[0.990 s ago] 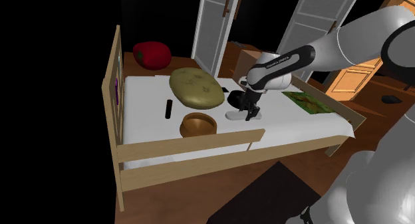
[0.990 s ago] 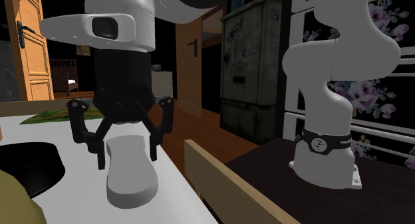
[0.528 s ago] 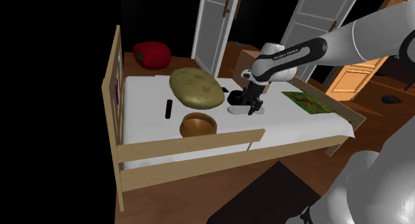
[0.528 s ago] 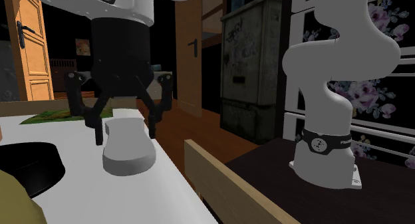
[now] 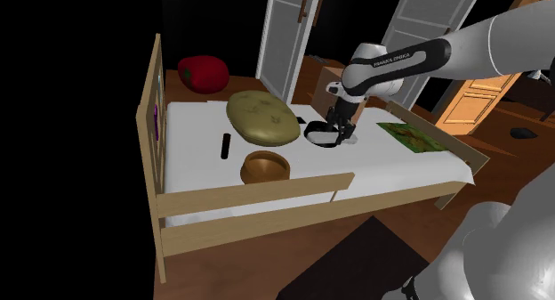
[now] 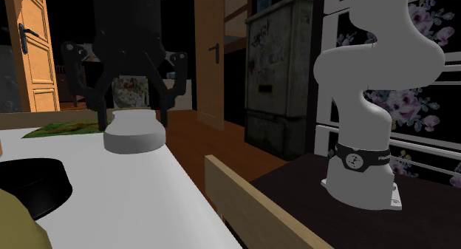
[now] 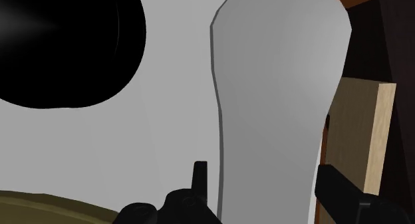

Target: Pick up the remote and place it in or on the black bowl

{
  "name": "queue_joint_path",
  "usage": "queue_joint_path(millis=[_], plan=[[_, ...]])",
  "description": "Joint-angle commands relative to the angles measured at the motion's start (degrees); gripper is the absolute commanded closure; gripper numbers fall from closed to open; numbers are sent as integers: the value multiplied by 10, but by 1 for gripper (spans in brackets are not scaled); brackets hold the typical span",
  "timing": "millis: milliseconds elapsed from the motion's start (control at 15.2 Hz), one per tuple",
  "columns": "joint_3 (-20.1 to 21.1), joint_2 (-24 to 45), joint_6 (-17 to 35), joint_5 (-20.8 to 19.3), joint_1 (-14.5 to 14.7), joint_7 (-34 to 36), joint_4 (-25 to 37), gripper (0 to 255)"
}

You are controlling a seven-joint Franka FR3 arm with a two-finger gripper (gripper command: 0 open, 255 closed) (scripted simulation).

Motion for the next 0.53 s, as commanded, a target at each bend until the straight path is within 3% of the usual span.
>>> queue_joint_path(millis=[0, 462], plan=[[-9, 30, -10, 19, -6, -25, 35, 255], [-22, 189, -62, 117, -62, -130, 221, 255]])
